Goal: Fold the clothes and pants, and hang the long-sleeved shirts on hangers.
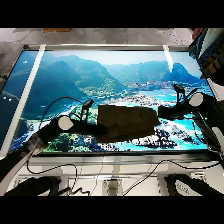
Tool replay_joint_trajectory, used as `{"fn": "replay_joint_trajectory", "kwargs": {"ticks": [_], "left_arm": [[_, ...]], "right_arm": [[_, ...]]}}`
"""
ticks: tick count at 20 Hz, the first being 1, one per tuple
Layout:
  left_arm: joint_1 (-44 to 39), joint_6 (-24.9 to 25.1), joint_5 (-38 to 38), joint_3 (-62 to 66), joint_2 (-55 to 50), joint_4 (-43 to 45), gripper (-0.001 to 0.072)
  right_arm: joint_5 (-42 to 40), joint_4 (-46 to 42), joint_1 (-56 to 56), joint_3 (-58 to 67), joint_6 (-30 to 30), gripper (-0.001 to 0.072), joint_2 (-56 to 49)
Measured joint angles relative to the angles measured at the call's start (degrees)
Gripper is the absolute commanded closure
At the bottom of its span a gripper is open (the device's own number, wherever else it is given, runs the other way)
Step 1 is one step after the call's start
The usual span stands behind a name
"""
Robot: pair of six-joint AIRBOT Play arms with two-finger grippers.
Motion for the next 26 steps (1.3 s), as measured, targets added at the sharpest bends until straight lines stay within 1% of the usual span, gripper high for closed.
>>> {"fn": "replay_joint_trajectory", "kwargs": {"ticks": [2,5,7,9,11,13,15,16,17,19,21,23,26], "left_arm": [[-0.4,0.0,0.1,0.0,-1.8,-0.2,0.0018],[0.6,-0.1,0.1,0.0,-3.0,-0.1,0.0018],[2.3,-0.2,0.0,0.1,-3.4,-0.1,0.0018],[4.5,-0.2,-0.4,0.1,-3.6,0.0,0.0018],[6.8,-0.2,-1.7,0.1,-3.7,0.0,0.0018],[9.2,-0.2,-2.3,0.1,-3.7,0.0,0.0018],[11.2,-0.2,-3.3,0.1,-3.7,0.0,0.0018],[12.1,-0.2,-3.3,0.1,-3.7,0.0,0.0019],[12.8,-0.2,-3.4,0.1,-3.7,0.0,0.0018],[13.7,-0.2,-4.1,0.1,-3.7,0.0,0.0018],[14.2,-0.2,-4.1,0.1,-3.7,0.0,0.0018],[14.4,-0.2,-4.2,0.1,-3.7,0.0,0.0018],[14.6,-0.2,-4.2,0.1,-3.7,0.0,0.0018]], "right_arm": [[0.5,-0.6,-0.2,-0.2,-2.4,0.0081,0.0],[-2.1,-2.3,-0.6,-0.2,-4.4,0.0084,-0.2],[-4.1,-2.5,-1.4,0.2,-5.0,0.0116,-0.9],[-4.6,-3.3,-4.2,2.4,-5.7,0.0126,-2.9],[-2.4,-2.6,-8.8,6.2,-6.8,0.0124,-5.9],[1.8,-0.1,-13.8,9.5,-9.3,0.012,-9.3],[5.7,4.1,-17.3,10.1,-13.0,0.0032,-12.2],[7.3,7.3,-18.3,9.3,-15.5,0.0015,-13.4],[7.9,10.4,-18.5,7.9,-17.9,0.0016,-14.4],[7.0,14.4,-17.3,4.2,-21.6,0.0017,-15.7],[4.2,17.2,-14.1,0.8,-23.8,0.0018,-16.5],[1.2,18.6,-10.3,-1.1,-25.4,0.0047,-16.9],[-2.0,19.4,-5.4,-1.9,-26.5,0.0045,-17.2]]}}
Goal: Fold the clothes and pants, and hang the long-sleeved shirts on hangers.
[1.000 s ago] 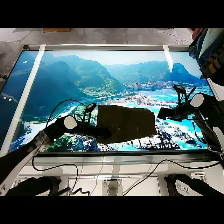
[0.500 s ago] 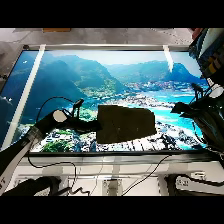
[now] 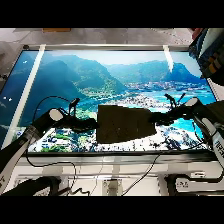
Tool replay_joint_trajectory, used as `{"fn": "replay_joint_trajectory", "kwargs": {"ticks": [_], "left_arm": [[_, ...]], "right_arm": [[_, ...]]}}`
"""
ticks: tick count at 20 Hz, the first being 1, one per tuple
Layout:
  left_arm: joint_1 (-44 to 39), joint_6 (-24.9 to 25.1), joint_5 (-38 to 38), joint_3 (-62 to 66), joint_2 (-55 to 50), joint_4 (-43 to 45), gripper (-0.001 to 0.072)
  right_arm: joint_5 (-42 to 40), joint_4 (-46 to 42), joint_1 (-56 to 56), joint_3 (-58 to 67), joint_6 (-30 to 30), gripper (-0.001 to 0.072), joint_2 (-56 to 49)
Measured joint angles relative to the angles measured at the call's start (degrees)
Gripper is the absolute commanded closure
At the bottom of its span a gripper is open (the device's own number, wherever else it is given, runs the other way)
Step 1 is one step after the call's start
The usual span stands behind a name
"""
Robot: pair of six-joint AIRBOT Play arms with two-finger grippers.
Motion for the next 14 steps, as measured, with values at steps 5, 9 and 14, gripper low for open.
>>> {"fn": "replay_joint_trajectory", "kwargs": {"ticks": [5,9,14], "left_arm": [[0.0,0.0,-0.2,0.0,0.0,0.0,0.0018],[0.0,0.0,-0.4,0.0,0.0,0.0,0.0019],[0.0,0.0,-1.2,0.0,0.0,0.0,0.0019]], "right_arm": [[-4.5,-3.2,3.6,1.2,0.1,0.0021,0.0],[-5.9,-14.4,3.7,5.1,5.9,0.0172,-0.1],[-2.1,-21.7,-3.1,13.8,7.4,0.0686,-0.1]]}}
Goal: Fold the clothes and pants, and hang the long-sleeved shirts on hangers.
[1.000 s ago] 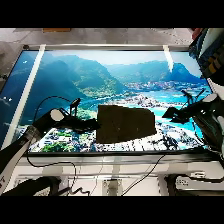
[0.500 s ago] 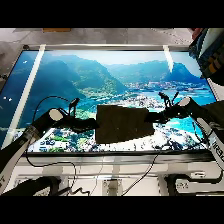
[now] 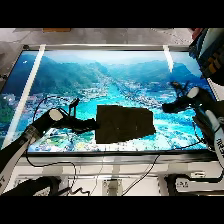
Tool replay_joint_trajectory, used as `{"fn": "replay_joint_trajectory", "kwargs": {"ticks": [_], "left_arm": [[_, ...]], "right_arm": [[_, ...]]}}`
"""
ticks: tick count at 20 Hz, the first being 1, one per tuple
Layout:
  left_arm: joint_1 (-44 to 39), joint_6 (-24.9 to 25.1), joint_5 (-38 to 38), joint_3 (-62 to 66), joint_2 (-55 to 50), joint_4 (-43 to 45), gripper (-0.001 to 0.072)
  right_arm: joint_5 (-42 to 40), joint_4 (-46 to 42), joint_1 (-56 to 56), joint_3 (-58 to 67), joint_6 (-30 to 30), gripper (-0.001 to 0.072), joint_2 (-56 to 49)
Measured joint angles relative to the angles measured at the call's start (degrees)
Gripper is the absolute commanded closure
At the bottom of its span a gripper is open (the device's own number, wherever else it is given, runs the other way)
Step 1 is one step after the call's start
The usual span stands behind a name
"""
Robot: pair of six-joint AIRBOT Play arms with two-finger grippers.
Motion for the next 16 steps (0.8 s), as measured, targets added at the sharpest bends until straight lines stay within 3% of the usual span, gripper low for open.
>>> {"fn": "replay_joint_trajectory", "kwargs": {"ticks": [4,7,8,9,10,13,16], "left_arm": [[0.0,0.0,-0.1,0.0,0.0,0.0,0.0018],[0.0,0.0,-0.1,0.0,0.0,0.0,0.0019],[0.0,0.0,-0.2,0.0,0.0,0.0,0.0019],[0.0,0.0,-0.1,0.0,0.0,0.0,0.0019],[0.0,0.0,-0.1,0.0,0.0,0.0,0.0019],[0.0,0.0,-0.2,0.0,0.0,-1.2,0.0019],[0.0,0.0,-0.1,0.0,0.0,-3.3,0.0019]], "right_arm": [[6.1,1.8,-11.0,2.8,-3.1,0.0686,0.0],[11.3,15.0,-19.1,-1.6,-10.7,0.0669,0.0],[13.1,21.0,-20.9,-4.6,-14.4,0.0491,0.0],[14.4,26.2,-22.1,-7.9,-18.0,0.0218,0.0],[14.6,30.4,-22.6,-11.0,-20.6,0.0125,0.0],[10.1,38.6,-21.6,-20.2,-24.4,0.0082,0.0],[3.6,42.4,-17.2,-25.2,-24.3,0.0082,0.0]]}}
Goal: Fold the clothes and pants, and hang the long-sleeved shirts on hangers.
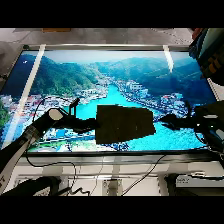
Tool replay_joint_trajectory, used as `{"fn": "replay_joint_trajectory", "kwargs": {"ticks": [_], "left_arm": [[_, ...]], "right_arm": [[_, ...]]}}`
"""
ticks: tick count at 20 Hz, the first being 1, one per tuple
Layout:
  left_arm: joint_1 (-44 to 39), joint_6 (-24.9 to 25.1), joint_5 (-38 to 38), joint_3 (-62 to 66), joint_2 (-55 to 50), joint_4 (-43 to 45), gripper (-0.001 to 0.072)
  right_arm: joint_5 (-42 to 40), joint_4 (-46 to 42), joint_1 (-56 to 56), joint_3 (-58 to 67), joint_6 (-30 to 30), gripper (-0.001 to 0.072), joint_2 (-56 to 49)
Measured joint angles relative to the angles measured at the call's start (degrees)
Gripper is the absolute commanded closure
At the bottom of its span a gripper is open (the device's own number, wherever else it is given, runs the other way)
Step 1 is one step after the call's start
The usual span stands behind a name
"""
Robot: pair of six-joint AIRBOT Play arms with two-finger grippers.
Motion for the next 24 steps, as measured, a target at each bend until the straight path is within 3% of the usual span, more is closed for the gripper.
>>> {"fn": "replay_joint_trajectory", "kwargs": {"ticks": [10,11,13,15,16,17,18,20,21,22,23,24], "left_arm": [[0.0,0.0,0.0,0.0,0.0,-1.7,0.0019],[0.0,0.0,0.0,0.0,0.0,-1.7,0.0019],[0.0,0.0,0.0,0.0,0.0,-1.8,0.0019],[0.0,0.0,0.0,0.0,0.0,-1.7,0.0029],[0.0,0.0,0.0,0.0,0.0,-1.4,0.0029],[0.0,0.0,0.0,0.0,0.0,-1.0,0.003],[0.0,0.0,0.0,0.0,0.0,-0.5,0.003],[0.0,0.0,0.0,0.0,0.0,1.0,0.0052],[0.1,0.0,0.0,0.0,0.0,1.9,0.022],[0.2,0.0,0.0,0.0,0.0,2.8,0.0459],[0.4,0.0,-0.2,0.0,0.0,3.7,0.0631],[0.7,0.3,-0.2,0.0,0.0,4.5,0.0661]], "right_arm": [[-11.6,5.2,15.8,-3.0,4.3,0.0095,-0.6],[-11.8,5.3,16.3,-3.1,4.4,0.014,-0.7],[-12.3,4.8,17.1,-3.1,4.6,0.0314,-0.9],[-12.3,4.4,18.1,-3.2,5.1,0.0331,-1.0],[-12.2,4.5,18.8,-3.2,5.2,0.0446,-1.2],[-12.5,4.2,19.8,-3.2,5.3,0.0627,-1.4],[-12.8,4.0,20.7,-3.3,5.6,0.0683,-1.6],[-14.1,4.4,23.0,-3.2,5.6,0.0684,-1.6],[-15.0,4.8,24.0,-3.2,5.6,0.0686,-1.6],[-15.8,5.3,24.6,-3.0,5.6,0.0686,-1.4],[-16.4,5.5,24.9,-2.7,5.6,0.0687,-1.2],[-16.7,5.7,24.9,-2.0,5.6,0.0687,-0.9]]}}
